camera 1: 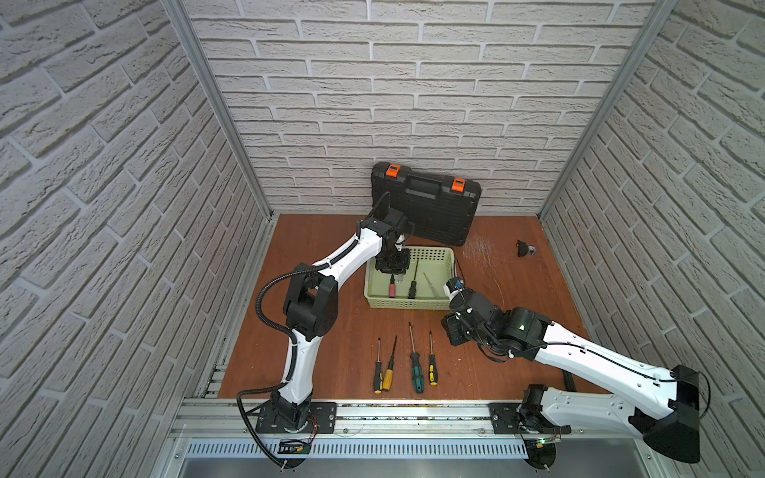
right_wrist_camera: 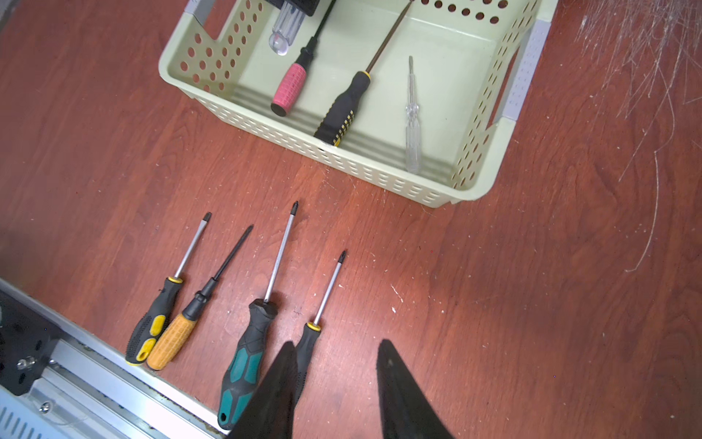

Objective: Put the screwdriver in the bin
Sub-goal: Place the screwdriver in the bin.

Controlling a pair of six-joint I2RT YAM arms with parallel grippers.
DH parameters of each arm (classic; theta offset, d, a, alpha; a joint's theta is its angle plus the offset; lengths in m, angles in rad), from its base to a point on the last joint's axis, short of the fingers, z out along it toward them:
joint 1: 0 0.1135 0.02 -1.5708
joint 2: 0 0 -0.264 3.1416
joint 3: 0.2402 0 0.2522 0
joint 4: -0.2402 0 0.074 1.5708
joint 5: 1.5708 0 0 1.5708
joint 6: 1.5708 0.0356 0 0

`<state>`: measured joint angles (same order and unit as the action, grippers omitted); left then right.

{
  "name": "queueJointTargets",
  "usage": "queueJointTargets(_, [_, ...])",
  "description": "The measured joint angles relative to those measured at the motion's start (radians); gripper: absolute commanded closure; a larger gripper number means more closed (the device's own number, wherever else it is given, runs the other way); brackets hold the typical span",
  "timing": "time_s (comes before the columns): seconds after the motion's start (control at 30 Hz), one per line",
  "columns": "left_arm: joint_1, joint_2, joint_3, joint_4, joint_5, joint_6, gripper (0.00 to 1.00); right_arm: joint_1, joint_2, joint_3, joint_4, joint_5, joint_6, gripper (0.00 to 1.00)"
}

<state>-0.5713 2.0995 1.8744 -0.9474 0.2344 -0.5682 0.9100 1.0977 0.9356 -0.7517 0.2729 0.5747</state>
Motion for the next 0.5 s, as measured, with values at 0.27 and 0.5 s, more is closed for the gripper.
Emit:
queueJointTargets(0.27, [0.002, 0.0, -0.081, 0.053, 0.027, -0.013, 1.0, 0.0, 0.025, -0.018, 0.003, 0.0, 0.013, 0.62])
queueJointTargets(0.5, [0.013, 0.026, -0.088, 0.095, 0.045, -0.03, 0.98, 0.0, 0.061, -0.018, 0.01, -0.008, 0.014, 0.61])
